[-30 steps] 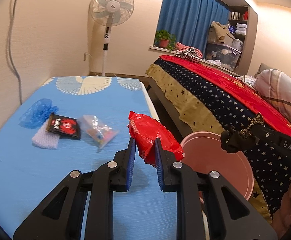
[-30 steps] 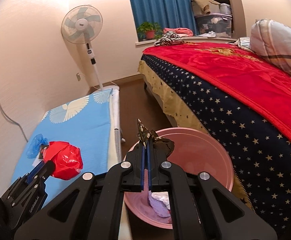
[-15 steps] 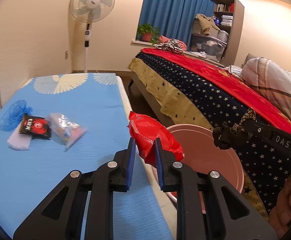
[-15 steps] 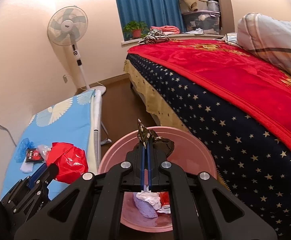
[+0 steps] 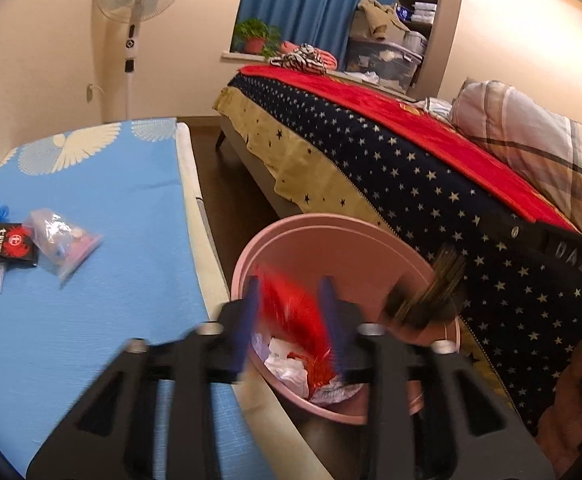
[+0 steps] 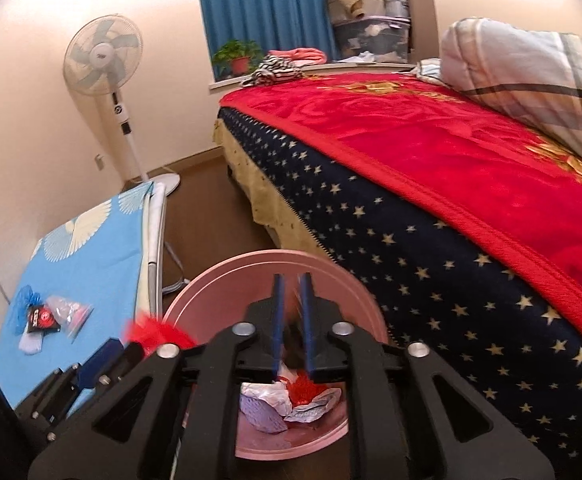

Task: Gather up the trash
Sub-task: 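Open the left gripper over the wastebasket while the right gripper releases the wrapper, then move both tools back to the mattress toward the clear plastic bag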

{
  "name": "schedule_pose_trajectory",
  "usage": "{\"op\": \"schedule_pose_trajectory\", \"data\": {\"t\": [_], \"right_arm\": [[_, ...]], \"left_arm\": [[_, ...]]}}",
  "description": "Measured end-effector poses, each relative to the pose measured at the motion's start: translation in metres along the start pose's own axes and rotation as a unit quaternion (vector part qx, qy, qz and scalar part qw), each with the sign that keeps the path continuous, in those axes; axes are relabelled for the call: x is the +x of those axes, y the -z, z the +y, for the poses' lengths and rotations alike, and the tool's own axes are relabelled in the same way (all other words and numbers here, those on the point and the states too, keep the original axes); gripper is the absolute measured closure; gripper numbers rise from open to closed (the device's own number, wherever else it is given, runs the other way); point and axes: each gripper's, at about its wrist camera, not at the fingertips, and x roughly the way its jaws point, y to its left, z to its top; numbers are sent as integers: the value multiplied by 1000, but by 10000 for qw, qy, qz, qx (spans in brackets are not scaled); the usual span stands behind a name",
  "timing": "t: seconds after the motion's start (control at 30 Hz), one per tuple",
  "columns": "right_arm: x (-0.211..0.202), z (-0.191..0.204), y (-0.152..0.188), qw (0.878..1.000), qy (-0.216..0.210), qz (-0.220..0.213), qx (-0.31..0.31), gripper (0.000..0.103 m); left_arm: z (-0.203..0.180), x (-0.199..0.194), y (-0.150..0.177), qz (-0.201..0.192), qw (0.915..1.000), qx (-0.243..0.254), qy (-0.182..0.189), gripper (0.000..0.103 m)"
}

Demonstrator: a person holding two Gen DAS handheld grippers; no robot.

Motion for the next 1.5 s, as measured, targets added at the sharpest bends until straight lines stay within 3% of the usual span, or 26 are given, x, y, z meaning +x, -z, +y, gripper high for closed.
{"op": "schedule_pose_trajectory", "data": {"t": [0.07, 0.37, 0.63, 1.03, 1.27, 1.5], "right_arm": [[-5, 0, -1, 10000, 25, -53, -2, 69], [-14, 15, 5, 9999, -97, 38, -80, 69], [-18, 48, 11, 9989, -389, 60, -235, 69], [5, 101, 25, 9959, -796, 279, -318, 69], [27, 140, 39, 9911, -1178, 471, -399, 69], [52, 181, 51, 9824, -1699, 634, -441, 69]], "left_arm": [[1, -4, 0, -37, 10000, 3, -56, 61], [21, -35, -2, -271, 9992, -157, -249, 62], [48, -57, -2, -438, 9973, -280, -517, 69], [94, -69, 2, -541, 9920, -512, -1018, 72], [131, -73, 4, -644, 9838, -812, -1463, 73], [177, -75, 8, -688, 9684, -1271, -2032, 73]]}}
